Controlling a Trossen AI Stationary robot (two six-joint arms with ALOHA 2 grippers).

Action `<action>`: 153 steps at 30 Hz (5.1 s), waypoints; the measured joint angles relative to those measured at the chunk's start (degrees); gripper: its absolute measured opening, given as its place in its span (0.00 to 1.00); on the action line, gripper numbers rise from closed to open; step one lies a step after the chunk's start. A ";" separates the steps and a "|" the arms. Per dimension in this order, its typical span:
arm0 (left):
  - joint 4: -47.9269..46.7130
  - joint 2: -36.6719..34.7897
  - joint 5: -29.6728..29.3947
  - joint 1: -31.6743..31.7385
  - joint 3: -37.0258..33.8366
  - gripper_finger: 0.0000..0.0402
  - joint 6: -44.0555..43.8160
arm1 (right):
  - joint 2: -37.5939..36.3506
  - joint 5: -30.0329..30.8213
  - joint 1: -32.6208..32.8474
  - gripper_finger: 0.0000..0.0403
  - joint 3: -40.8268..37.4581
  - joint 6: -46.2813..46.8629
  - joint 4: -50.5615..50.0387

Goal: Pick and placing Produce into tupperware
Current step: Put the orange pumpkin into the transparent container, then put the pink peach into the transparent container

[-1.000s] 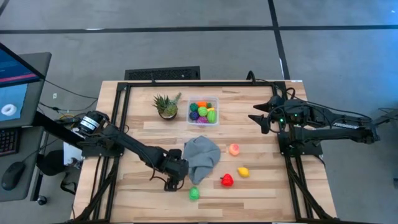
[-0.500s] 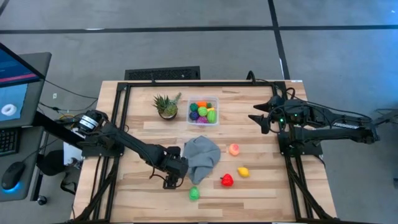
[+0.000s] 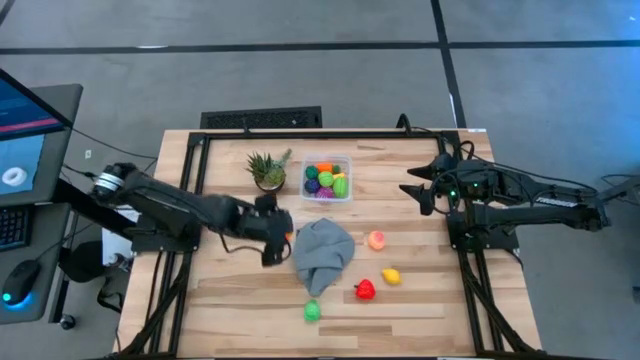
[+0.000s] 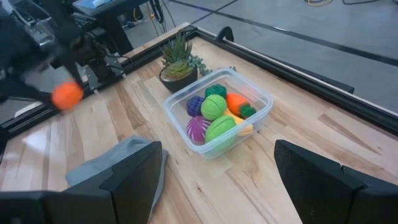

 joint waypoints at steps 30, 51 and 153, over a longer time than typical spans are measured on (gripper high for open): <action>32.25 -7.65 5.12 27.11 -11.49 0.62 16.11 | 0.01 0.03 0.00 0.83 0.00 1.07 0.05; 50.55 12.13 16.24 34.10 -8.33 0.62 14.77 | 1.83 3.04 0.04 0.83 0.04 1.42 2.62; 14.63 -28.85 12.33 24.88 -13.49 0.77 2.11 | 3.76 -1.00 16.15 0.83 -0.65 6.08 -11.65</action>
